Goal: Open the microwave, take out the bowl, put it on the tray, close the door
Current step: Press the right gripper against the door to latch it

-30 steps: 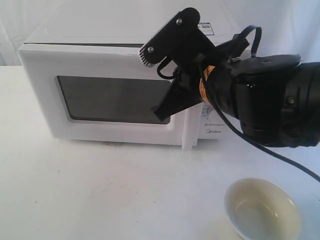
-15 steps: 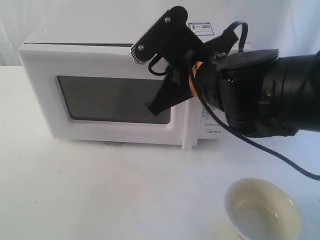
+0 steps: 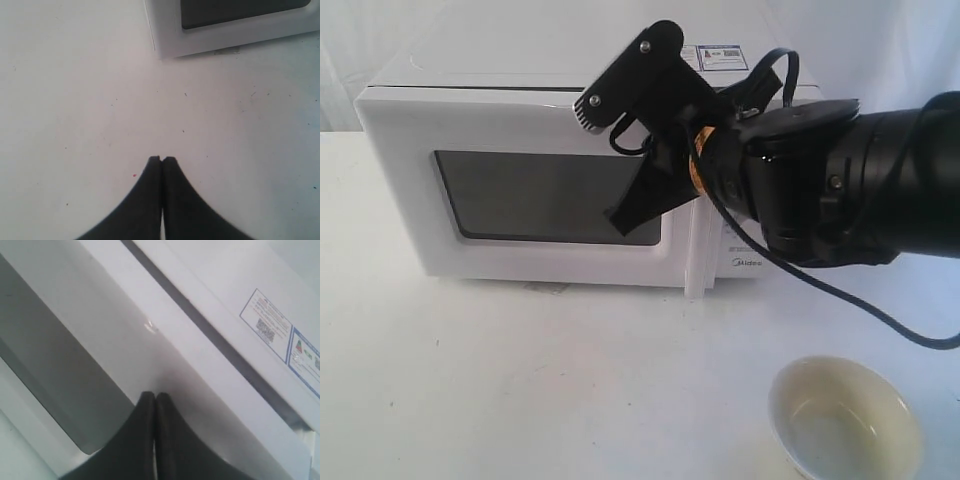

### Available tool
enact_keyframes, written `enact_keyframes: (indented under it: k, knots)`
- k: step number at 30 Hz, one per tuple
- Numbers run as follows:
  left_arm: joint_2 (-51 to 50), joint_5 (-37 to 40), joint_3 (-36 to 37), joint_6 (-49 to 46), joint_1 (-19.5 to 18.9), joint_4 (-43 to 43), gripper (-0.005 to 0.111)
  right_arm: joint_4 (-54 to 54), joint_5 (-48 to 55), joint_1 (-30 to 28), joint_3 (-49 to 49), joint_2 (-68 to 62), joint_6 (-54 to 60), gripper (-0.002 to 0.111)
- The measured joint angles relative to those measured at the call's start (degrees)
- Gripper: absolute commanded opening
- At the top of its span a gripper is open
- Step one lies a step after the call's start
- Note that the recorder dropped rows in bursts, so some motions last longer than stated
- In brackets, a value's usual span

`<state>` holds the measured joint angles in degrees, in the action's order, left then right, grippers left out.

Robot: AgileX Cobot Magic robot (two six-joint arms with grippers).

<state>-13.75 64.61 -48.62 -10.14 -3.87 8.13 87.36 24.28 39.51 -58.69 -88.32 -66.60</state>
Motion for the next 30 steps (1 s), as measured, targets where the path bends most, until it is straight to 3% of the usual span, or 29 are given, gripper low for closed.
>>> enact_keyframes:
  k: [30]
  knots:
    - [0.1,0.1,0.0,-0.1,0.0,0.0,0.0,-0.7,-5.0,-4.1,-0.4,0.4,0.0,0.0]
